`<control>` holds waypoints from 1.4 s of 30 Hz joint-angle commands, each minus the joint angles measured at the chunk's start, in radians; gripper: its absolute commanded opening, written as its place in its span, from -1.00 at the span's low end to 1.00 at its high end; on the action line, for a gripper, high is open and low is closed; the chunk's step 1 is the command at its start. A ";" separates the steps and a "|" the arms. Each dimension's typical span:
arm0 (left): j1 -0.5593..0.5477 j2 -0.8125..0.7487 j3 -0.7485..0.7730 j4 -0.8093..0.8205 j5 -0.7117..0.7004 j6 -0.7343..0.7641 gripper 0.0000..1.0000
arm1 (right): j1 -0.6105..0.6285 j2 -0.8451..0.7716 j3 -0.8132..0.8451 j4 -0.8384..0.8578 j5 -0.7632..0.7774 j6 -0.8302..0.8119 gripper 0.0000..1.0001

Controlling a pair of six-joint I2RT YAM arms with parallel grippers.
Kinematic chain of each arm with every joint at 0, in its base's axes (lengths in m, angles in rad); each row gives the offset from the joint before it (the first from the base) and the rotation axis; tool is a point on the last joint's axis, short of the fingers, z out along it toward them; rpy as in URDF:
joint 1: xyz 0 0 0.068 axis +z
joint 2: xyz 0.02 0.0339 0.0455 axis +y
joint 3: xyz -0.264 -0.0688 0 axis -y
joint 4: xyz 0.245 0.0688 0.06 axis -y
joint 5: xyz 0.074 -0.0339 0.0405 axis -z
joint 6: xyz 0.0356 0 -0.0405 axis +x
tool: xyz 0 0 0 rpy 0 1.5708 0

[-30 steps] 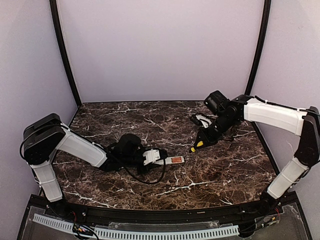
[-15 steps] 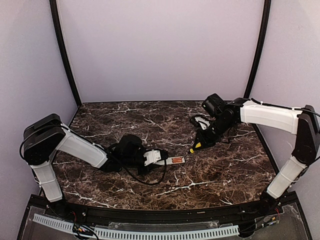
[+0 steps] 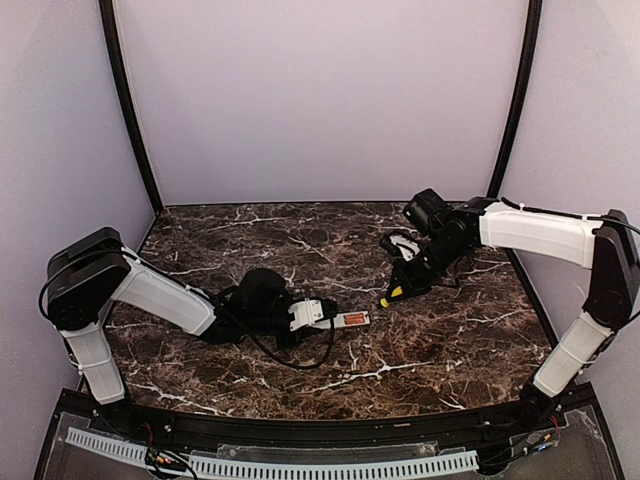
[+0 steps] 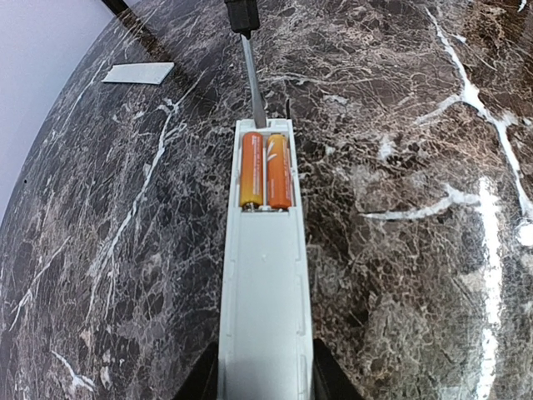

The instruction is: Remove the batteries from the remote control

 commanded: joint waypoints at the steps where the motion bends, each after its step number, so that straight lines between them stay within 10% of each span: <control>1: -0.009 -0.029 0.023 -0.013 -0.007 -0.006 -0.99 | 0.009 0.000 -0.009 0.015 0.037 0.013 -1.00; 42: -0.017 -0.015 0.052 -0.042 -0.012 -0.009 -0.99 | 0.022 0.042 0.018 0.075 -0.046 0.021 -1.00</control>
